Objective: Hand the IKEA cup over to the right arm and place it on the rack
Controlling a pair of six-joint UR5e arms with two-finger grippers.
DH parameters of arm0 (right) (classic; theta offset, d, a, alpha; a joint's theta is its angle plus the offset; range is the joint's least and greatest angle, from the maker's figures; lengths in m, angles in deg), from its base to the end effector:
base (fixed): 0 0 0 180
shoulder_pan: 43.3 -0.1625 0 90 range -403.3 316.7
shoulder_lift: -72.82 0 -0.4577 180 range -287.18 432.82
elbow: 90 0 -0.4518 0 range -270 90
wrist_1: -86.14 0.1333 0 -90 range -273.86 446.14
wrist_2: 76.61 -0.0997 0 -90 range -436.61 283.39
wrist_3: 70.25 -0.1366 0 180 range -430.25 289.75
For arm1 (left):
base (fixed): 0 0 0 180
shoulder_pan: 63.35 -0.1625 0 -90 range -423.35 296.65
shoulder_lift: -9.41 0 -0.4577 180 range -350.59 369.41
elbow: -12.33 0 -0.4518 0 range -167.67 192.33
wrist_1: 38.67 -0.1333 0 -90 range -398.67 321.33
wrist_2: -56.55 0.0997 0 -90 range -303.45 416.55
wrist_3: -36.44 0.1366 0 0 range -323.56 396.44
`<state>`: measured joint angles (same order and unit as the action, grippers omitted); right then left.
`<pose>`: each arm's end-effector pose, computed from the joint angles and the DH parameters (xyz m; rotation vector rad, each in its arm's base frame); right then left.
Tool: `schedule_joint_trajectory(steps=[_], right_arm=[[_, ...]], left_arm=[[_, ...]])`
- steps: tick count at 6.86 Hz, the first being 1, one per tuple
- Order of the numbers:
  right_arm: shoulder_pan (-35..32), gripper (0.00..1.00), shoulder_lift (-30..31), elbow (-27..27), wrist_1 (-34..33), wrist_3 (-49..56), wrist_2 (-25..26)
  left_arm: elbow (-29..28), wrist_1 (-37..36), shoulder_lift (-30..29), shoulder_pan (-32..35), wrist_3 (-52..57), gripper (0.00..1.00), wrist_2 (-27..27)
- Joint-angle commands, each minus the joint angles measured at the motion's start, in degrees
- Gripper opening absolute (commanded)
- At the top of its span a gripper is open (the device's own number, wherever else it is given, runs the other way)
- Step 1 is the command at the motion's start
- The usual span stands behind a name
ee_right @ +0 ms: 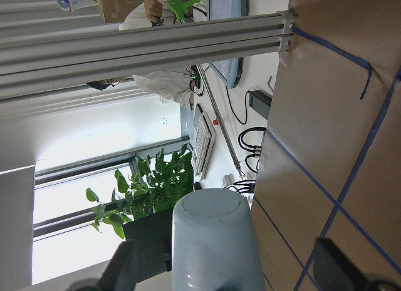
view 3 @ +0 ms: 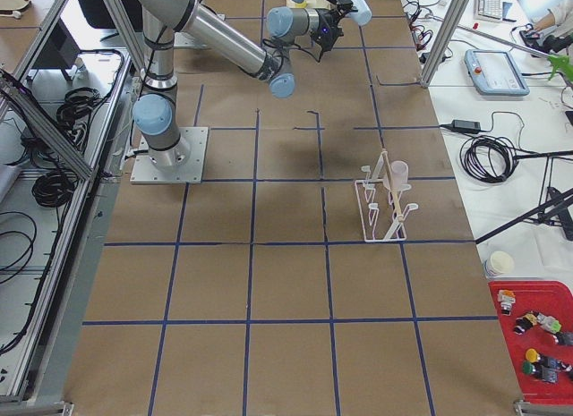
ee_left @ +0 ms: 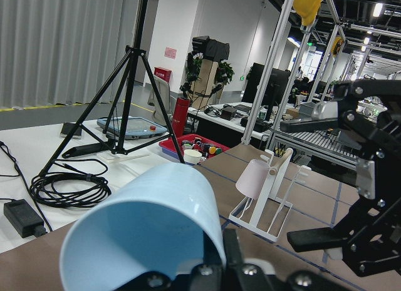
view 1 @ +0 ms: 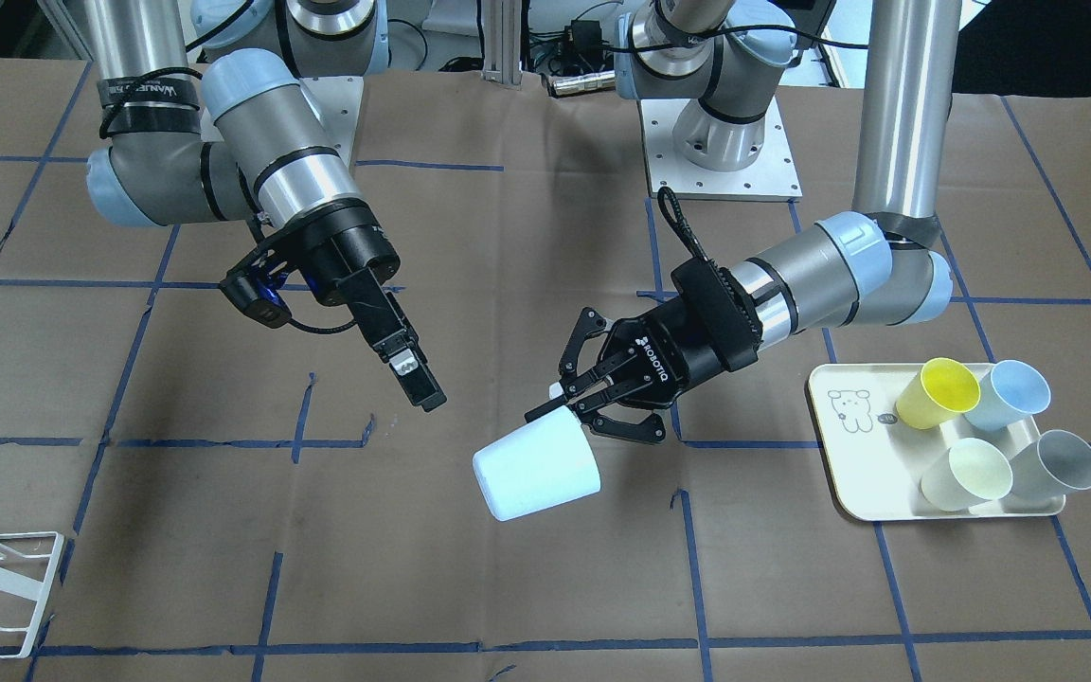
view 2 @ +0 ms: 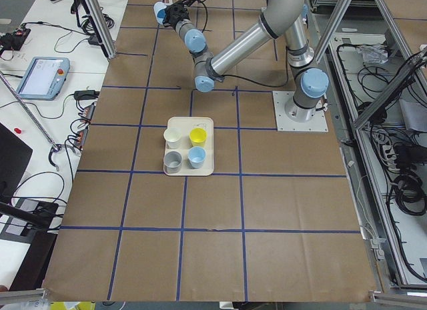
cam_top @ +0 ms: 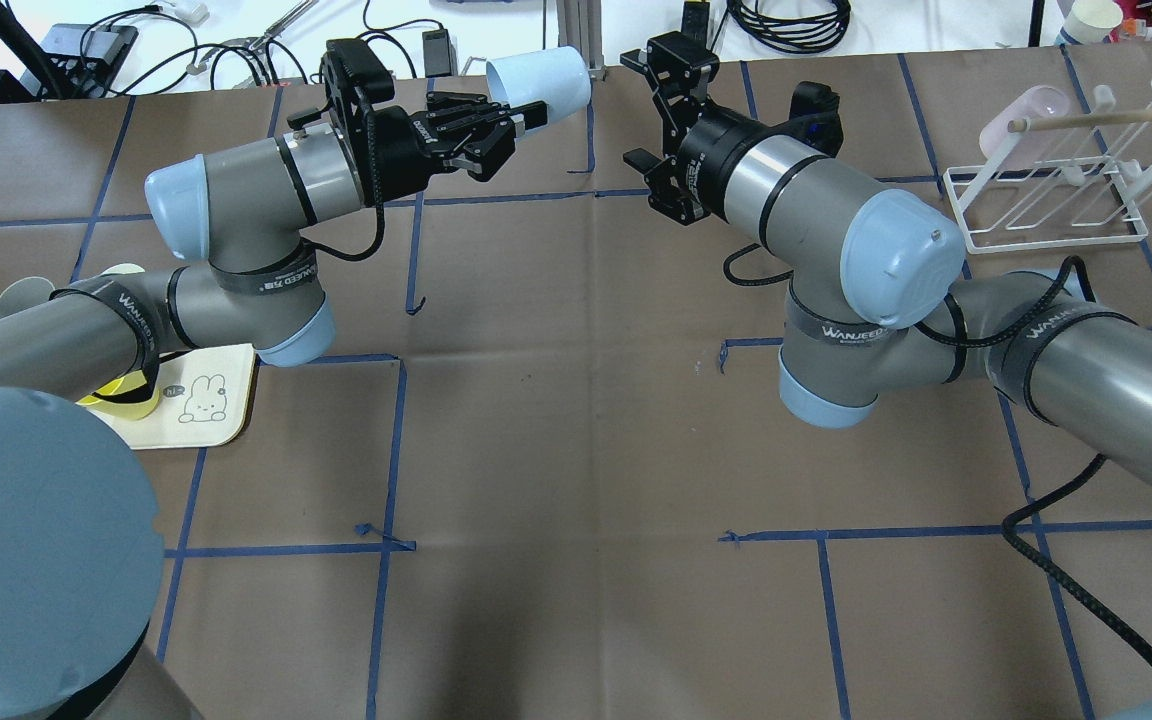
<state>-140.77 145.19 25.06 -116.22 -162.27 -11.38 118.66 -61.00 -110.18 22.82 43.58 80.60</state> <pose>0.2697 -0.5916 0.3428 1.0667 1.6063 -0.5377 -0.2153 -0.6471 0.3050 -0.8015 -1.7456 1.2615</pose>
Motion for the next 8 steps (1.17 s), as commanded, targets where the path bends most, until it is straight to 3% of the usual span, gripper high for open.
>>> schedule_joint_trajectory(steps=[1,3,8], right_arm=[[-1.1,1.00,-2.8,-2.8,-0.4,0.1,0.2],[-3.2,1.00,-7.2,-8.0,-0.5,0.0,0.5],[-3.3,1.00,-10.4,-11.9,-0.5,-0.1,0.3]], left_arm=[[-0.1,-0.3,0.0,0.4,-0.8,0.00,0.0],[-0.1,-0.6,0.0,0.5,-1.1,0.00,-0.1],[-0.1,-0.9,0.1,2.0,-2.8,0.00,-0.1]])
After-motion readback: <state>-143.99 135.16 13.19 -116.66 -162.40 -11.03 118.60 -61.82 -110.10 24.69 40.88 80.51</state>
